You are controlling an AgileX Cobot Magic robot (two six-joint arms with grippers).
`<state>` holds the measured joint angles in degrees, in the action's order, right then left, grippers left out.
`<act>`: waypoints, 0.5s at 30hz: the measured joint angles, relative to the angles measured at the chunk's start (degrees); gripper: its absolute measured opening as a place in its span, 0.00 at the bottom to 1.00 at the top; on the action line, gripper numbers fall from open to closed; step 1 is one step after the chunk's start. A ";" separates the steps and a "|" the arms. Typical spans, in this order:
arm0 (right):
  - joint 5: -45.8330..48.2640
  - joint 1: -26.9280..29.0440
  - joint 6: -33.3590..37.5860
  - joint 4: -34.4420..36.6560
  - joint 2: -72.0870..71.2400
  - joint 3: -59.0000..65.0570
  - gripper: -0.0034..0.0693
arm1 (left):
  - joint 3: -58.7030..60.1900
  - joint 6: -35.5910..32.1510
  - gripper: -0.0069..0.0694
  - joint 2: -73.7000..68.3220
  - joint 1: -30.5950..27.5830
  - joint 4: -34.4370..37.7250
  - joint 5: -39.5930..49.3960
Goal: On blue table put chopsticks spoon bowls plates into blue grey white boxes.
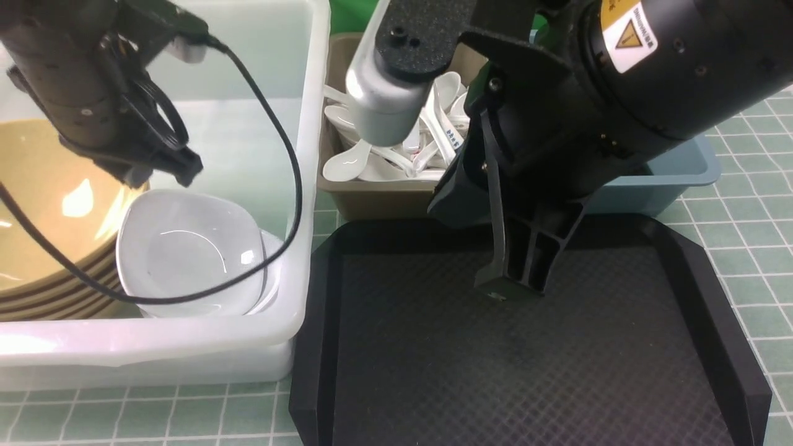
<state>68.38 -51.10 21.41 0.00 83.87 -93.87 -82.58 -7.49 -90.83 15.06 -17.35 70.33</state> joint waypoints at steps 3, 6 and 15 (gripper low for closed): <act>0.51 0.00 0.00 0.00 0.00 0.00 0.11 | 0.00 1.48 0.10 -1.63 0.05 0.00 0.20; 1.14 0.00 0.00 0.00 0.00 0.00 0.11 | 0.00 2.46 0.10 -2.60 0.05 -0.24 0.20; 1.57 0.00 0.00 0.00 0.00 0.00 0.11 | 0.00 3.95 0.10 -1.84 0.05 -3.20 0.14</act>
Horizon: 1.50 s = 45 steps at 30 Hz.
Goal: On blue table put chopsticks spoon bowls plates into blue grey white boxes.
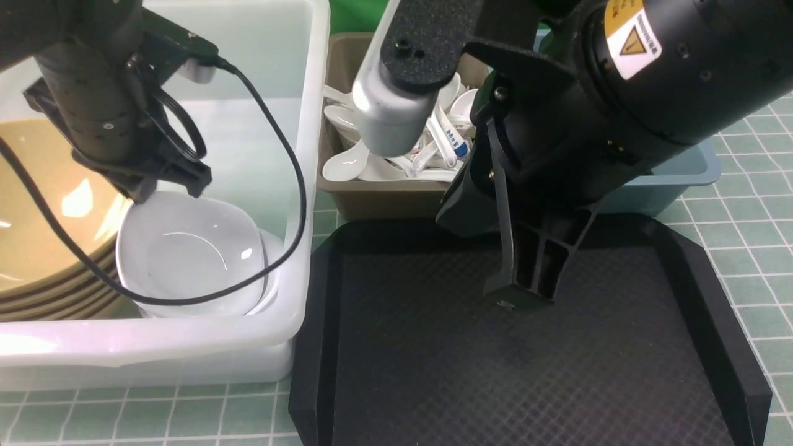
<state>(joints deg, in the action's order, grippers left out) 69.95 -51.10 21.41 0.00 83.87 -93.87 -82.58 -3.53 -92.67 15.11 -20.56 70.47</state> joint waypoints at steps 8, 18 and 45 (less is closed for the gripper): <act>-0.10 0.00 0.05 0.00 0.00 0.00 0.11 | 0.32 1.04 0.10 3.27 -1.83 0.84 0.24; 0.03 0.00 0.05 0.00 0.00 0.00 0.11 | 4.03 -1.15 0.10 0.50 -1.74 4.57 0.18; -0.18 0.00 0.55 0.00 0.00 0.00 0.11 | 11.21 1.88 0.10 6.16 -2.75 3.04 -3.75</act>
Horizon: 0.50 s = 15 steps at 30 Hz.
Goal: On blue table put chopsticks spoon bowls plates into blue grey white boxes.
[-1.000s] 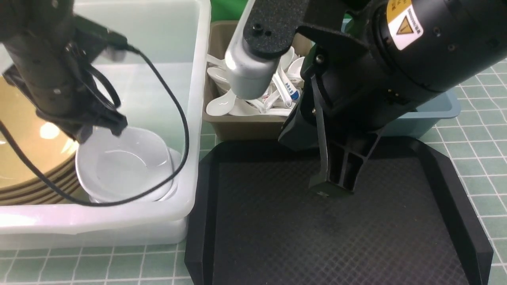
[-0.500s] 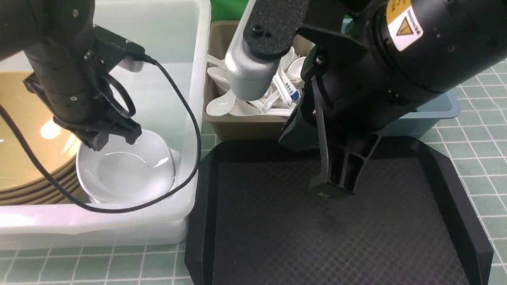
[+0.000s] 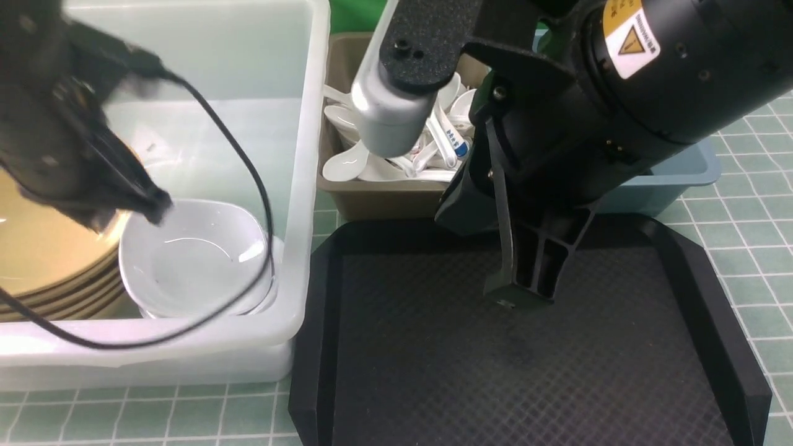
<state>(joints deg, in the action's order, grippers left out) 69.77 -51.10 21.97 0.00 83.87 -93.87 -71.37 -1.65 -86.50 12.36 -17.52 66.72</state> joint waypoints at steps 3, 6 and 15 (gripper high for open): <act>0.38 0.00 0.34 0.00 0.00 0.00 0.11 | 0.25 0.11 0.10 -0.86 0.19 0.37 -1.33; 0.38 0.00 0.41 0.00 0.00 0.00 0.11 | 0.25 0.11 0.10 -0.86 1.01 0.88 -2.41; 0.44 0.00 0.41 0.00 0.00 0.00 0.11 | 0.25 -0.07 0.10 -4.33 4.30 -0.24 -3.58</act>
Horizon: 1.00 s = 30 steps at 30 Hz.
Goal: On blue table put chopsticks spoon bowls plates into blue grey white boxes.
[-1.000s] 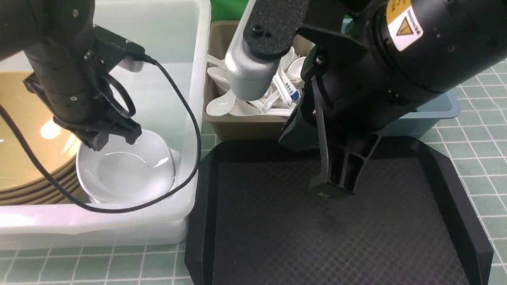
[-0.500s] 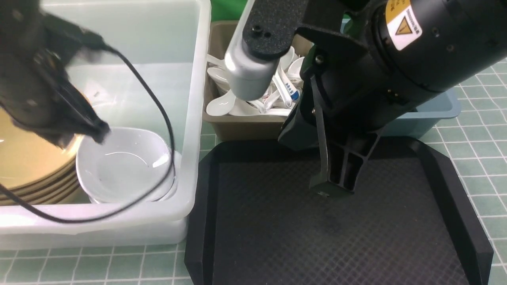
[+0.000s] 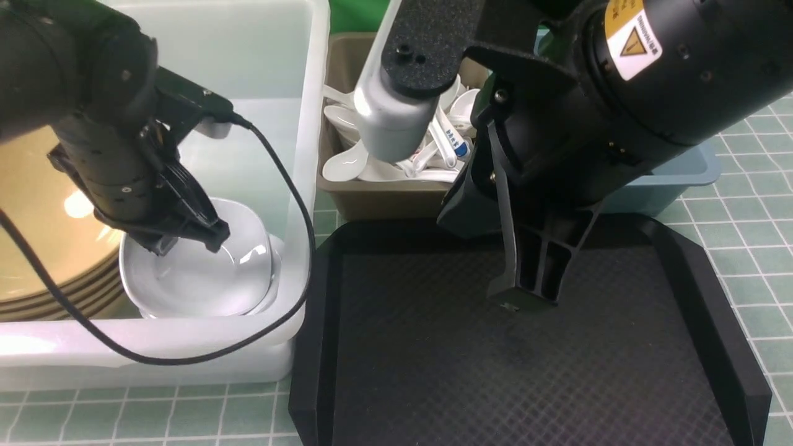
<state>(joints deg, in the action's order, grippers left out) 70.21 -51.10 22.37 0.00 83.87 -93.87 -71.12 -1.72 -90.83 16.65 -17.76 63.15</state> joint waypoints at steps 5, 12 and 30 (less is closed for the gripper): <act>0.56 0.00 0.00 0.00 0.00 0.00 0.11 | -0.21 2.16 0.10 2.01 0.25 -2.90 -0.15; 0.89 0.00 0.00 0.00 0.00 0.00 0.11 | -0.30 6.20 0.10 10.16 0.30 -5.55 4.21; 1.54 0.00 0.24 0.00 0.00 0.00 0.11 | 5.66 17.94 0.63 6.39 0.30 -2.10 -6.36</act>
<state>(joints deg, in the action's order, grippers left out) 71.75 -51.10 22.62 0.00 83.87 -93.87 -65.45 16.22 -84.44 16.95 -19.86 56.79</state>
